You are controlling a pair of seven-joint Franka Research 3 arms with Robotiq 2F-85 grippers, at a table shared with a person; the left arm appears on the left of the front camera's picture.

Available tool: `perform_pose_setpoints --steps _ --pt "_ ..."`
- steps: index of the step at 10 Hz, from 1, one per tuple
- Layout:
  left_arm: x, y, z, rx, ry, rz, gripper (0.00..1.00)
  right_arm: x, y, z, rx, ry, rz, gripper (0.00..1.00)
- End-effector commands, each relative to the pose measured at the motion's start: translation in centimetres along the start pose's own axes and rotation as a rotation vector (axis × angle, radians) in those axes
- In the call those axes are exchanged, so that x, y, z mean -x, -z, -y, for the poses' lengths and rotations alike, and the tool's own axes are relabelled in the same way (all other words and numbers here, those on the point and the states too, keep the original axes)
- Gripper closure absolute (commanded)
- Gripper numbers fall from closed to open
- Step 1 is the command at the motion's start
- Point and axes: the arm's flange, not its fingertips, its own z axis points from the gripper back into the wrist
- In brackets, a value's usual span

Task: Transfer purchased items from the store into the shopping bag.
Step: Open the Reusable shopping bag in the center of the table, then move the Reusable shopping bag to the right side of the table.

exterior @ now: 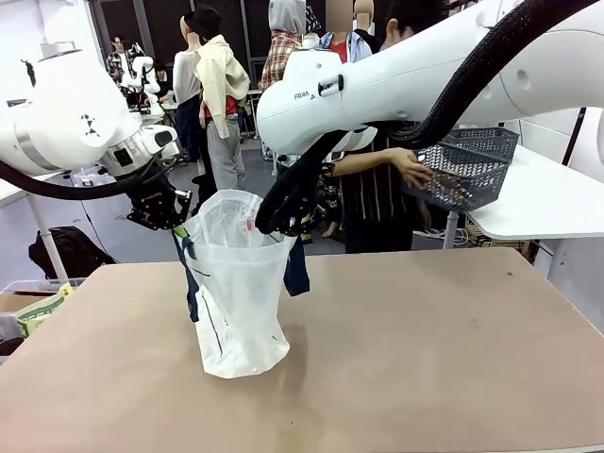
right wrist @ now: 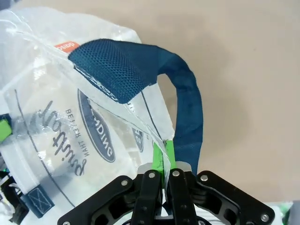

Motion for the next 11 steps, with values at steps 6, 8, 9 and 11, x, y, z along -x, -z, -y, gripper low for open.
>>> perform_pose_setpoints --steps 6,8,9,11 --pt "0.15 -0.03 0.35 0.002 0.008 0.000 1.00 0.04 0.32 0.35 -0.006 0.011 -0.013 1.00" --pt "0.15 -0.03 0.35 0.002 0.008 0.000 1.00 0.04 0.32 0.35 -0.006 0.011 -0.013 1.00" --pt "0.15 -0.03 0.35 0.002 0.008 0.000 1.00 0.04 0.32 0.35 -0.006 0.011 -0.013 1.00" --pt "0.15 -0.03 0.35 0.002 0.008 0.000 1.00 0.04 0.32 0.35 -0.006 0.011 -0.013 1.00"
